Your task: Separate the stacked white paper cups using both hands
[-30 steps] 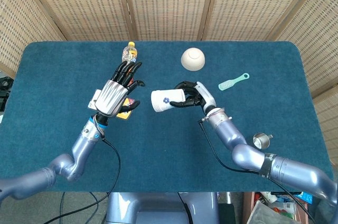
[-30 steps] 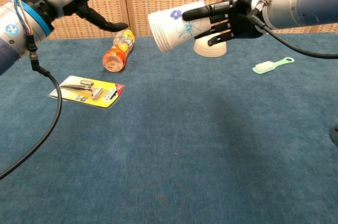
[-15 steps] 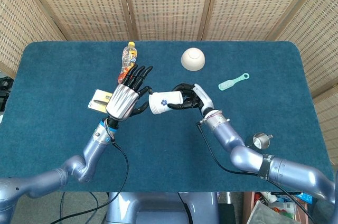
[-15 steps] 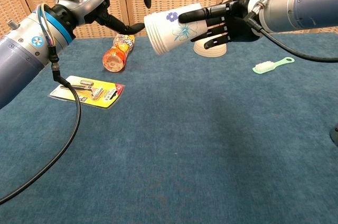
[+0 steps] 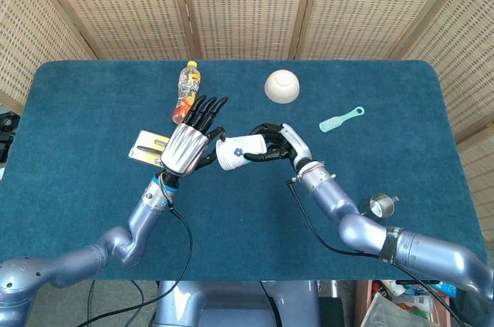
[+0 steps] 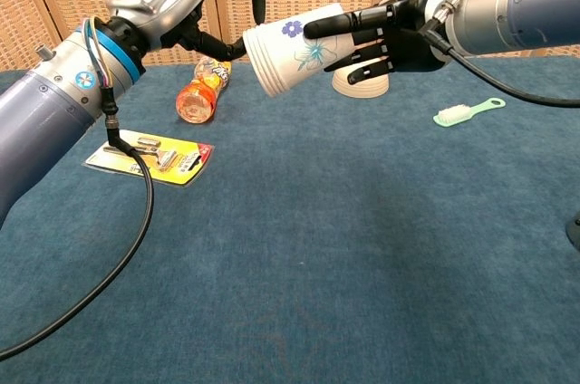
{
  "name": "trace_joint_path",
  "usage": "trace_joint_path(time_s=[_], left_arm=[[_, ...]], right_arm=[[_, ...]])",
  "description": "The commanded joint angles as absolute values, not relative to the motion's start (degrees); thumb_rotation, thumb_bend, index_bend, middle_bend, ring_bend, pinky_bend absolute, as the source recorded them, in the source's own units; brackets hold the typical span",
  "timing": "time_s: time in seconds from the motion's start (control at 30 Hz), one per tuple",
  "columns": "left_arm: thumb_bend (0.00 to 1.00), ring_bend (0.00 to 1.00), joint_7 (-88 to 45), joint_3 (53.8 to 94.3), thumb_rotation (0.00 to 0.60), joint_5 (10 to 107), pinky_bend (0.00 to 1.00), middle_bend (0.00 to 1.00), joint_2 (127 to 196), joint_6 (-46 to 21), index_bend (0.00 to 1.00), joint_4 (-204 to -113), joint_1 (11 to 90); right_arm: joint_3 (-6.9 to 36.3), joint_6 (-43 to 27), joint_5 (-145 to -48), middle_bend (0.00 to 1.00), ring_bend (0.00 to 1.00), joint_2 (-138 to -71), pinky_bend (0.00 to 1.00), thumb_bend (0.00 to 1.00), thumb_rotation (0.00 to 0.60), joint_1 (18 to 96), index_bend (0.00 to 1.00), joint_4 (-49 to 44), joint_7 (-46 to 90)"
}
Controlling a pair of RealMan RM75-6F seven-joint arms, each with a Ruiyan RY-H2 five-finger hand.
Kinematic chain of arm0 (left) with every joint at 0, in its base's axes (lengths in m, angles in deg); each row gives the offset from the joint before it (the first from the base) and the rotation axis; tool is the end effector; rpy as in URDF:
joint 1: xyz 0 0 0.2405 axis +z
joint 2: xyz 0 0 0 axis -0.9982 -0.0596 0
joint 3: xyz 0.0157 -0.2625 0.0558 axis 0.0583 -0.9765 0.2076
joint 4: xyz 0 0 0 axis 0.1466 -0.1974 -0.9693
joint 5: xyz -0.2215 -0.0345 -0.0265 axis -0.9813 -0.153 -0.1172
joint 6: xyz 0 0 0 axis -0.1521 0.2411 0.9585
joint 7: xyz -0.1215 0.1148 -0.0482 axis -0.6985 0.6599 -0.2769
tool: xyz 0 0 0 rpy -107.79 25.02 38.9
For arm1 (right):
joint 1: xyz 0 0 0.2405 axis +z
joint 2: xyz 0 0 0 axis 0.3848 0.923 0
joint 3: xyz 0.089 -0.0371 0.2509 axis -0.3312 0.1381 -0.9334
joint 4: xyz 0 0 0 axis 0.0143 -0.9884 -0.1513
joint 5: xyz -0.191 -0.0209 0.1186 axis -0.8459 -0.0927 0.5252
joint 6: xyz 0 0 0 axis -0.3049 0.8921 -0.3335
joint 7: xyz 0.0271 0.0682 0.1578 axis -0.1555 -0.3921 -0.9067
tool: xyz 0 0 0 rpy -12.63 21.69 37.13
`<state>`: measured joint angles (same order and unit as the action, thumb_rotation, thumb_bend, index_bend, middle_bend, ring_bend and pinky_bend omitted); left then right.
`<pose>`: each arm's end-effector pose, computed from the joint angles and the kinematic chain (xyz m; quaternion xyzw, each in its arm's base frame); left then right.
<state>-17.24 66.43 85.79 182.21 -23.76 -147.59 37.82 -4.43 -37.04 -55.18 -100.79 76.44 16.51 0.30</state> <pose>-0.0576 0.4085 -0.0315 -0.6685 -0.1946 -0.5959 0.4003 -0.0546 -0.4397 -0.0018 0.3570 -0.8021 0.4639 0.1181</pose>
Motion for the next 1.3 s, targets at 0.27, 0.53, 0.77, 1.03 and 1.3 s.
trace_joint_path(time_s=[0.27, 0.53, 0.77, 1.03, 1.3], left_arm=[[0.48, 0.0, -17.3, 66.4, 0.6, 85.8, 0.0, 0.0, 183.3, -24.9, 0.6, -146.6, 37.2], [0.57, 0.0, -17.2, 66.4, 0.6, 85.3, 0.0, 0.0, 183.6, -25.2, 0.69, -146.2, 37.1], [0.57, 0.0, -17.6, 66.6, 0.6, 85.1, 0.0, 0.0, 183.9, -26.0, 0.74, -145.5, 37.2], [0.57, 0.0, -18.3, 66.8, 0.6, 84.9, 0.0, 0.0, 182.9, -26.8, 0.74, -145.4, 37.8], [0.57, 0.0, -19.0, 67.2, 0.6, 84.8, 0.0, 0.0, 181.8, -27.4, 0.74, -145.5, 38.6]], right_arm=[[-4.2, -37.1, -55.7, 0.65, 0.48, -100.6, 0.66, 0.37, 0.6, 76.4, 0.61, 17.1, 0.0], [-4.1, -36.9, -55.8, 0.65, 0.48, -100.1, 0.66, 0.37, 0.6, 76.3, 0.61, 17.4, -0.3], [-4.1, -37.0, -55.9, 0.65, 0.48, -99.6, 0.66, 0.37, 0.6, 76.1, 0.61, 17.2, -0.7], [-4.4, -37.3, -56.1, 0.65, 0.48, -98.6, 0.66, 0.37, 0.6, 75.3, 0.61, 16.8, -1.5], [-4.3, -37.6, -56.5, 0.65, 0.48, -97.9, 0.66, 0.37, 0.6, 74.6, 0.61, 16.2, -2.2]])
